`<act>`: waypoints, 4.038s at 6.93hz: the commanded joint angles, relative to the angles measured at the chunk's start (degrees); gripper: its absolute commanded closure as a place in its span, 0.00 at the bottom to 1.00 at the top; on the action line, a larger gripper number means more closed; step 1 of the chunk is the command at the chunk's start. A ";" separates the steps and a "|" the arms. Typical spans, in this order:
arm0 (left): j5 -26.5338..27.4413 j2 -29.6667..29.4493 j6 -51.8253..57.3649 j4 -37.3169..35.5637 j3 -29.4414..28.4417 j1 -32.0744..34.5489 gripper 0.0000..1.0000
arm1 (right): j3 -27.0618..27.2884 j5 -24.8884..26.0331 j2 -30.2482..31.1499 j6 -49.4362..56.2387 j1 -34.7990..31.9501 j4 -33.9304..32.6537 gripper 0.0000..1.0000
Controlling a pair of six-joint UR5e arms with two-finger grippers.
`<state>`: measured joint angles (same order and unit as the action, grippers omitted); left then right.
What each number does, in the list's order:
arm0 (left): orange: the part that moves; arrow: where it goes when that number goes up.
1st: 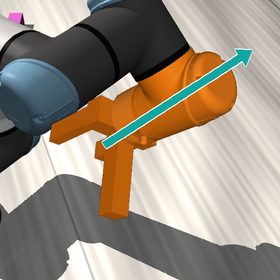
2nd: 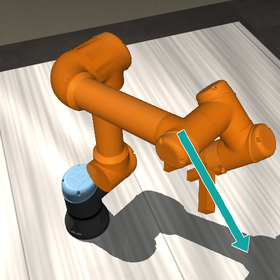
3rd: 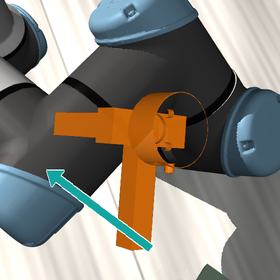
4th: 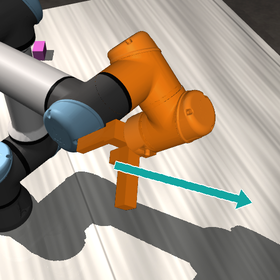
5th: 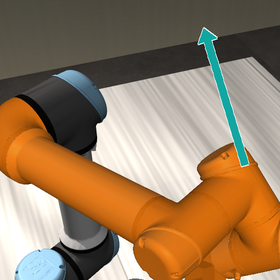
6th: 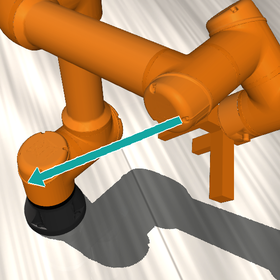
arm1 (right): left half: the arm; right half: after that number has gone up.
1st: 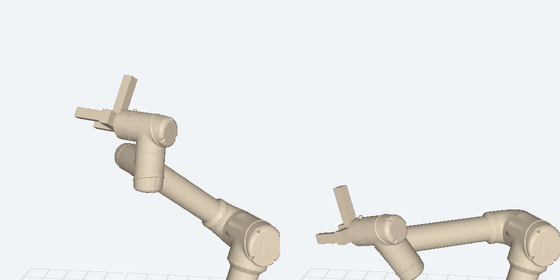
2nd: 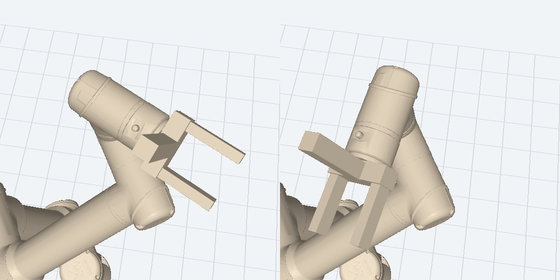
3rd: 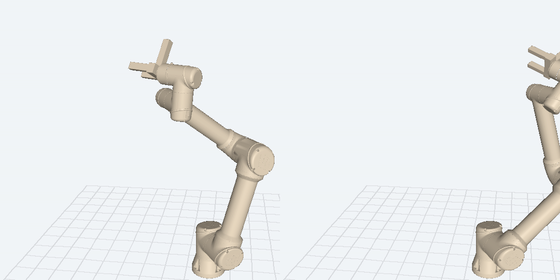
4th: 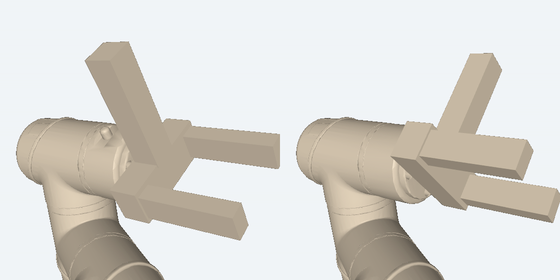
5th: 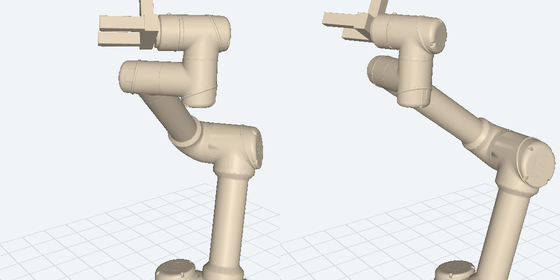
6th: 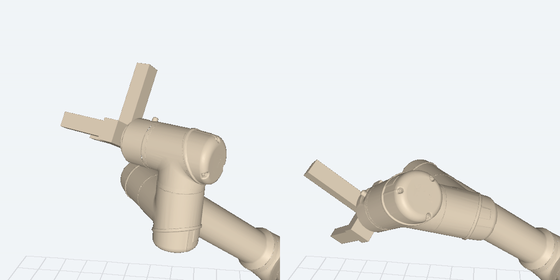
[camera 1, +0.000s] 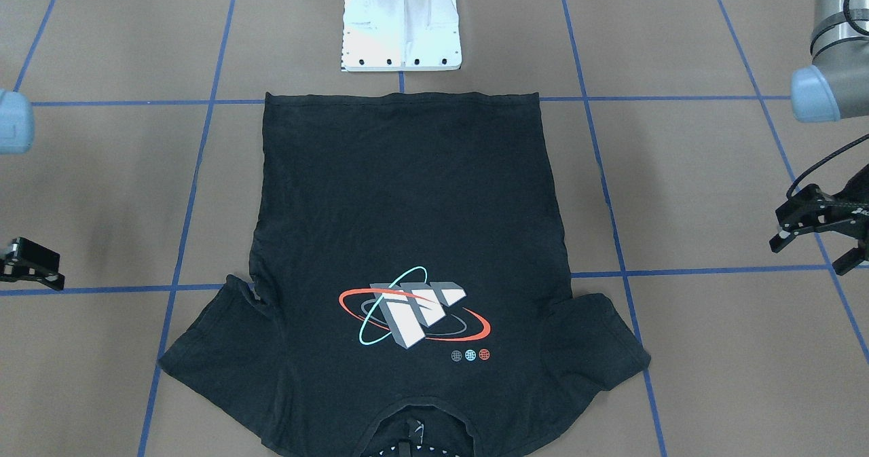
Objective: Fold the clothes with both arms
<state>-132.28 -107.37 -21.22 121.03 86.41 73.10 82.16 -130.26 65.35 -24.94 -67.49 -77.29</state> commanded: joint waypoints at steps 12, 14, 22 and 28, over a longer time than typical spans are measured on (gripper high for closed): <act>0.01 -1.09 -0.13 0.26 -1.07 -0.50 0.00 | -25.03 14.95 -9.10 -27.79 13.00 33.78 0.80; 0.01 -1.09 -0.13 0.26 -0.99 -0.50 0.00 | -24.85 14.95 -9.37 -27.80 12.91 33.78 0.94; 0.01 -1.00 -0.40 0.26 -0.90 -0.50 0.00 | -23.18 15.12 -11.11 -29.62 12.12 33.08 1.00; -0.08 -1.09 -0.49 0.35 -0.81 -0.59 0.00 | -19.91 29.67 -25.24 -47.90 23.08 17.19 1.00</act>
<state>-132.29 -108.43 -21.68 121.35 85.61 72.51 63.46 -105.23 42.95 -70.02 -47.43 -58.59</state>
